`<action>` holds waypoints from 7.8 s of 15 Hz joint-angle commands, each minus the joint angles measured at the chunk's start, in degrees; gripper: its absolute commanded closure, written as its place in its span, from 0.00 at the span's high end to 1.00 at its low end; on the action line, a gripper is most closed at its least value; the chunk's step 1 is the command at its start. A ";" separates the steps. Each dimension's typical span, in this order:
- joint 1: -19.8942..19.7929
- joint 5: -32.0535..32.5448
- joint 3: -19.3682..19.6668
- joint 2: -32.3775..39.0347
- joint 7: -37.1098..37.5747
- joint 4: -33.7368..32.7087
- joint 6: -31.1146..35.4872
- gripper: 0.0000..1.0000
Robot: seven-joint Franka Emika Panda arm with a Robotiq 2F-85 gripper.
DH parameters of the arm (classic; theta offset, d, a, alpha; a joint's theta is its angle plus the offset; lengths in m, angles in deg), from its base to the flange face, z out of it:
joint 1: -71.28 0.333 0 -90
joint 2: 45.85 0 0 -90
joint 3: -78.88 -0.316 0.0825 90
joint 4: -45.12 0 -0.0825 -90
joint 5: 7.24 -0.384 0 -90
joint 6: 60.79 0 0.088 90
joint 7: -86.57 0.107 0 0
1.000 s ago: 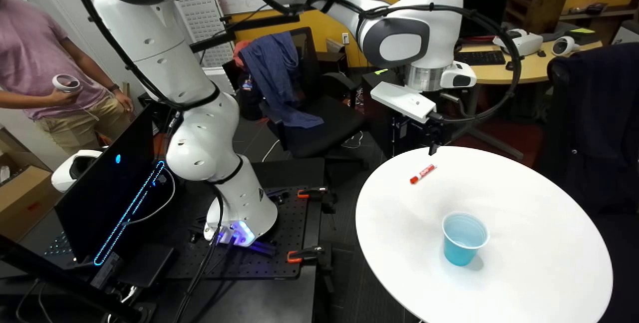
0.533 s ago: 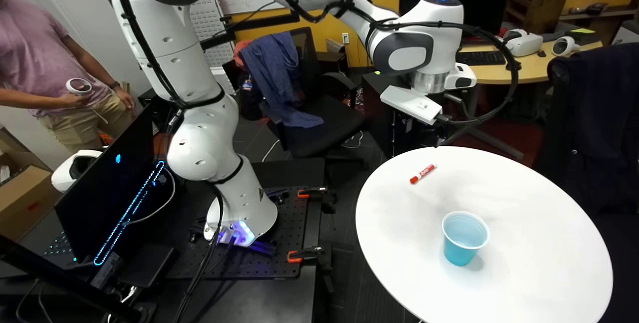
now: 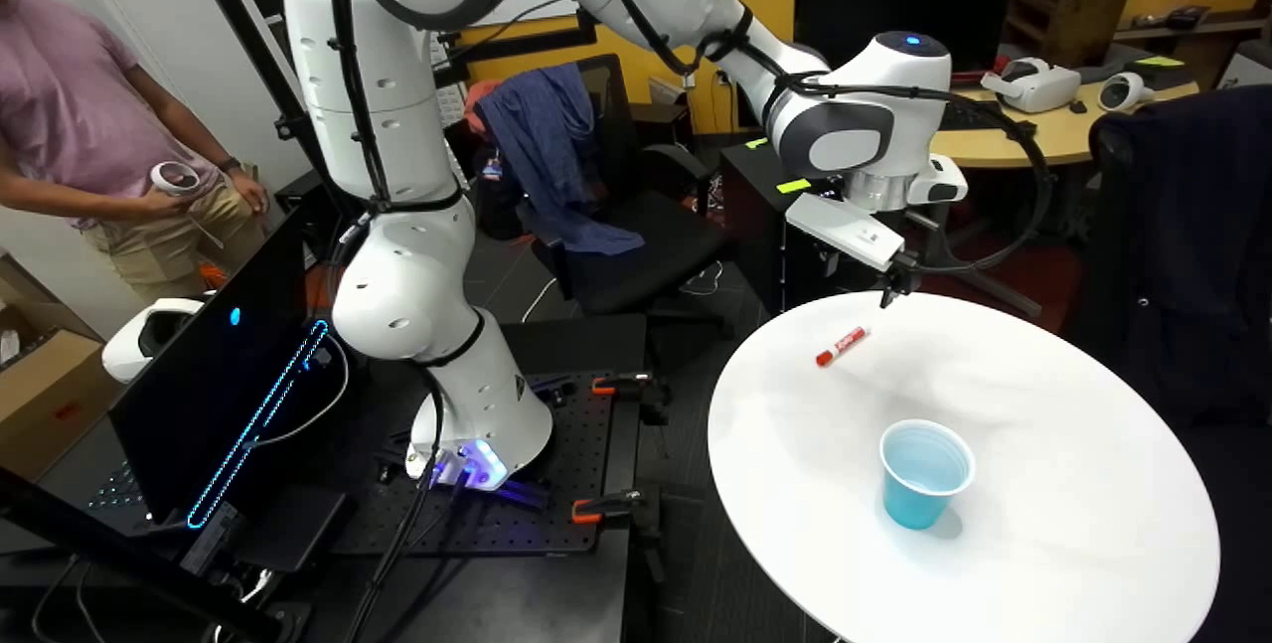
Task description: Put the marker in the cup
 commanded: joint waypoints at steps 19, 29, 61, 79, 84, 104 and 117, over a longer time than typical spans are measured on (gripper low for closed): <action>0.65 11.60 -3.64 11.47 8.95 -5.50 1.45 1.00; 0.11 11.39 -3.96 16.88 8.41 -7.53 1.27 1.00; 1.12 15.59 -2.91 27.05 11.76 -17.64 1.46 0.04; 3.42 16.13 0.41 6.74 31.47 -2.75 7.24 0.05; 5.12 21.15 3.37 -1.44 41.86 1.47 0.64 0.05; -1.93 30.09 4.83 -6.29 43.49 -4.74 -40.37 0.05; -0.92 43.65 5.75 8.01 48.63 -19.23 -48.75 0.05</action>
